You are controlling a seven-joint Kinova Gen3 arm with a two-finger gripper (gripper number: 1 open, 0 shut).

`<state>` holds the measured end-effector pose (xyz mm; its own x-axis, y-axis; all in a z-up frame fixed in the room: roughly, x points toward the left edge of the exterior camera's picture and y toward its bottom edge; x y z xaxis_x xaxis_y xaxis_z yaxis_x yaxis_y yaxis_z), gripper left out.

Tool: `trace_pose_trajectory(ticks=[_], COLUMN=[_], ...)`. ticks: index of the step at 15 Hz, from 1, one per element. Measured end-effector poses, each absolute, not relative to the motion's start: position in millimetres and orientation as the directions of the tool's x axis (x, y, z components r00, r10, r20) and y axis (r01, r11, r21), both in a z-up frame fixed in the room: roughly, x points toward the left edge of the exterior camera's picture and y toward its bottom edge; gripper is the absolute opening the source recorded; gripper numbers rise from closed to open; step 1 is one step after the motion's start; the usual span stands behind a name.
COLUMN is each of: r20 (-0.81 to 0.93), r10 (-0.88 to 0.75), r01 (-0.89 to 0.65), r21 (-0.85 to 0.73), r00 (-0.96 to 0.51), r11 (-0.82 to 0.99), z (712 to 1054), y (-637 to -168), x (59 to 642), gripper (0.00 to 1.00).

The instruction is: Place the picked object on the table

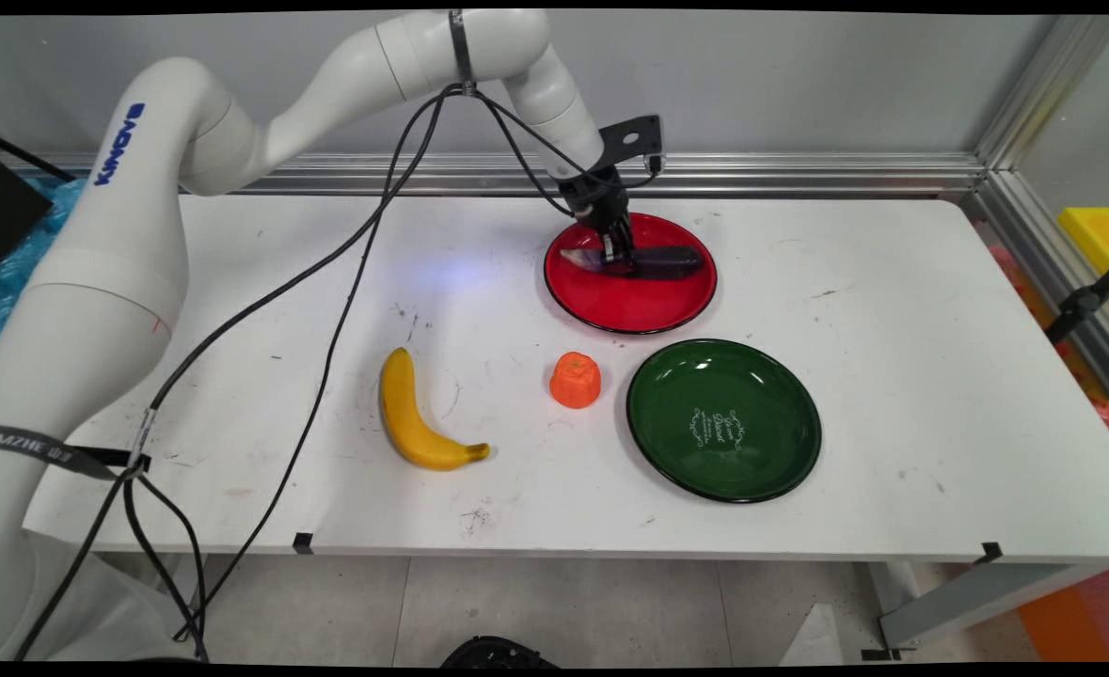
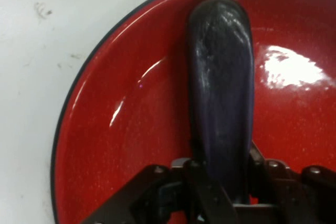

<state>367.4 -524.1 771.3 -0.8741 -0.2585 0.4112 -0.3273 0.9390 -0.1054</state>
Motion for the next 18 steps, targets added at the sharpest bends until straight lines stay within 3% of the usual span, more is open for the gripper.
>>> trace_pose_trajectory(ticks=[10,18], r20=[0.408,0.345], r10=[-0.268,-0.321], r01=[-0.339,-0.365], r21=[-0.110,-0.067], r00=[-0.872,-0.882], r11=[0.934,0.929], z=[827.8,865.3], y=[-490.1,-408.4], x=[347.7,366.3], gripper=[0.00,0.00])
